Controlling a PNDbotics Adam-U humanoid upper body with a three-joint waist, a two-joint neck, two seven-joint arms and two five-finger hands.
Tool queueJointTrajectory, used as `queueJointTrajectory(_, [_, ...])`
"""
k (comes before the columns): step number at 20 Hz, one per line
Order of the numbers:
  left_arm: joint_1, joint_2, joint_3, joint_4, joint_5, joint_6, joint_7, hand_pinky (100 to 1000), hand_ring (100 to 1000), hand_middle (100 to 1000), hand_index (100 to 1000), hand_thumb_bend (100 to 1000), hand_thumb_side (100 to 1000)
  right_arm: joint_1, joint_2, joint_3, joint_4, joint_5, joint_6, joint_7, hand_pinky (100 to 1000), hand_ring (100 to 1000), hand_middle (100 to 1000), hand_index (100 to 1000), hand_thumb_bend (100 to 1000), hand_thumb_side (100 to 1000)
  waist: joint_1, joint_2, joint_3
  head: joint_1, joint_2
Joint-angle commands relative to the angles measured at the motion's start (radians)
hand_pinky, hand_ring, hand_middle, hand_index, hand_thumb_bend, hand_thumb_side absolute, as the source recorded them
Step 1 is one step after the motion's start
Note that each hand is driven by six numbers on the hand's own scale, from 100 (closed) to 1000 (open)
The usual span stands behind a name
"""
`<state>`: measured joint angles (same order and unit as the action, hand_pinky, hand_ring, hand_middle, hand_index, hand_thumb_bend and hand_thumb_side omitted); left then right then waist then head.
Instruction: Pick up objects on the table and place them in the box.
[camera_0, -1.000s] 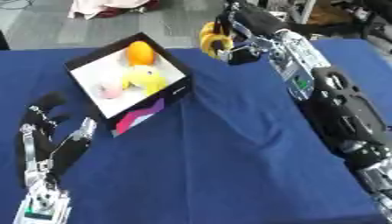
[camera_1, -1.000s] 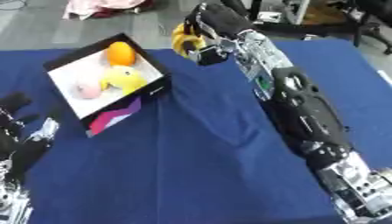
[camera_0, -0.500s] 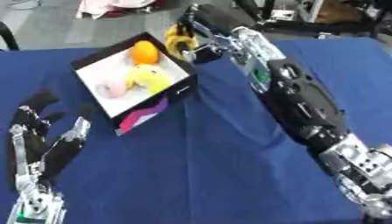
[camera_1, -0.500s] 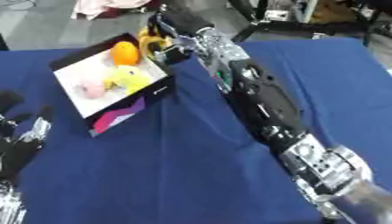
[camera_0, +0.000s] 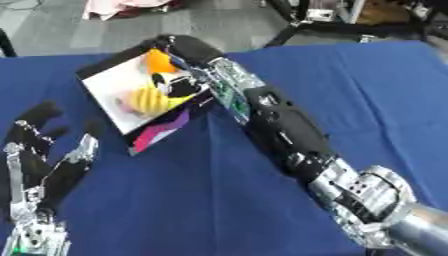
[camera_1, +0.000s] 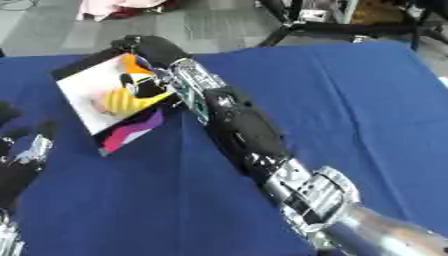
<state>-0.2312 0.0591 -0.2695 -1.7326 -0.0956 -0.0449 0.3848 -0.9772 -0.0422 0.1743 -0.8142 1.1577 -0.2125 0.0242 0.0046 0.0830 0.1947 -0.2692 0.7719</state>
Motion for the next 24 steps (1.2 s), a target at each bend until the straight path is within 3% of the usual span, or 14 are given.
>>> queueJointTrajectory(1, [-0.013,-0.001,0.005,-0.022,0.003,0.000,0.002,723,867,633,752,525,153,-0.028,-0.012,-0.019,-0.020,-0.016,0.002,-0.051,925,883,986,992,100,772,0.008,-0.001,-0.006,0.007,-0.002])
queueJointTrajectory(3, [-0.008,0.002,0.008,-0.021,0.002,0.000,0.005,723,867,633,752,527,154,-0.027,-0.030,-0.018,-0.051,-0.040,0.007,-0.083,916,867,979,991,100,707,0.005,-0.003,-0.017,0.017,-0.002])
queueJointTrajectory(4, [-0.005,0.005,0.011,-0.020,0.001,0.000,0.008,723,868,633,751,527,153,-0.025,-0.040,-0.022,-0.069,-0.053,0.007,-0.099,897,834,951,971,100,477,0.002,-0.005,-0.025,0.026,-0.002])
queueJointTrajectory(6, [0.005,0.013,0.018,-0.018,-0.002,-0.001,0.014,723,868,632,751,528,153,-0.013,-0.068,-0.031,-0.119,-0.085,-0.001,-0.133,878,804,908,948,100,385,-0.006,-0.009,-0.048,0.050,-0.002])
queueJointTrajectory(9, [0.020,0.025,0.031,-0.014,-0.008,-0.004,0.028,724,869,632,751,529,153,0.029,-0.122,-0.041,-0.198,-0.134,-0.033,-0.178,844,758,843,914,100,386,-0.019,-0.015,-0.085,0.086,-0.002])
queueJointTrajectory(16, [0.040,0.051,0.052,-0.005,-0.019,-0.007,0.054,723,871,631,751,535,156,0.200,-0.240,-0.082,-0.378,-0.245,-0.120,-0.287,769,659,734,823,100,493,-0.041,-0.012,-0.160,0.173,-0.002])
queueJointTrajectory(20, [0.050,0.071,0.068,-0.003,-0.024,-0.003,0.071,722,872,631,752,541,162,0.301,-0.241,-0.120,-0.479,-0.307,-0.079,-0.302,755,646,721,817,100,505,-0.045,-0.001,-0.216,0.259,-0.002])
queueJointTrajectory(24, [0.053,0.085,0.074,-0.006,-0.026,0.003,0.079,722,874,632,752,546,166,0.406,-0.196,-0.156,-0.550,-0.372,-0.023,-0.301,742,680,743,818,100,522,-0.038,0.007,-0.248,0.321,-0.002])
